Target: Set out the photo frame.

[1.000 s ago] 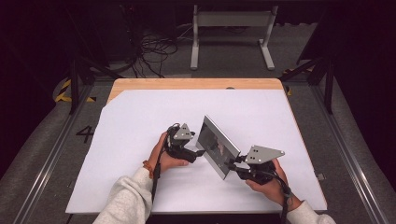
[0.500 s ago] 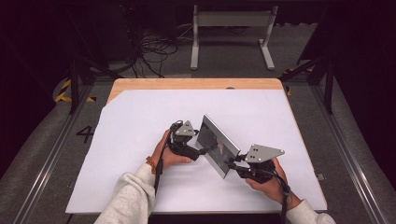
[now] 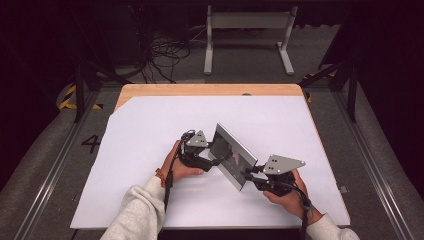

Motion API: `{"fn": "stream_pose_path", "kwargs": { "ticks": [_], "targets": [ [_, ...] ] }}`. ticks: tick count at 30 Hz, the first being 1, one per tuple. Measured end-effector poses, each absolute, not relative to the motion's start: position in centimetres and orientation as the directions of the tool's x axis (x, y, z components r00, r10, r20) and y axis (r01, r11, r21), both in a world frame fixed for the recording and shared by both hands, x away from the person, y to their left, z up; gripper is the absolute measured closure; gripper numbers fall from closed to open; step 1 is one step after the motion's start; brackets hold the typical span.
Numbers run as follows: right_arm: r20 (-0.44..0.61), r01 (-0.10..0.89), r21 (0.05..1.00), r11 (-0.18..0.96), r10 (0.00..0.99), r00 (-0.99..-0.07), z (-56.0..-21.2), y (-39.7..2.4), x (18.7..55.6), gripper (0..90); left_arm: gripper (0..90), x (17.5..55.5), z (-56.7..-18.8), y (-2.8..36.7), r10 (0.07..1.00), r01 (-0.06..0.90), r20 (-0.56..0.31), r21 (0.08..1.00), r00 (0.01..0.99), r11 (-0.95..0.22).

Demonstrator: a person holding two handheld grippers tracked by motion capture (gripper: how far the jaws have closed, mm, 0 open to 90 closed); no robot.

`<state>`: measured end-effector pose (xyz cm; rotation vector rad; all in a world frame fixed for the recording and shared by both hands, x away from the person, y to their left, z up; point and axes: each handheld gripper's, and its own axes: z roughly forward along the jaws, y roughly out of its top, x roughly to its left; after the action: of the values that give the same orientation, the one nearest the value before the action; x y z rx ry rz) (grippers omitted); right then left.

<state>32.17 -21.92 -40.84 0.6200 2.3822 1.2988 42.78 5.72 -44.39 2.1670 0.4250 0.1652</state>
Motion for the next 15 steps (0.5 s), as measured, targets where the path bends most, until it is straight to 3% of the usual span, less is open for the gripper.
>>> {"fn": "stream_pose_path", "kwargs": {
  "ticks": [8, 15],
  "targets": [
    [-0.101, 0.212, 0.852, 0.479, 0.548, -0.83, -40.9, -22.1, 32.3, 76.3, 36.2, 42.3, -44.1, 6.7, 0.364, 0.262, -0.057, 0.796, 0.93, -0.545],
    [-0.095, 0.221, 0.853, 0.474, 0.556, -0.826, -40.9, -22.1, 32.5, 76.5, 36.5, 41.4, -44.1, 7.3, 0.37, 0.245, -0.024, 0.789, 0.929, -0.564]
  ]
}}
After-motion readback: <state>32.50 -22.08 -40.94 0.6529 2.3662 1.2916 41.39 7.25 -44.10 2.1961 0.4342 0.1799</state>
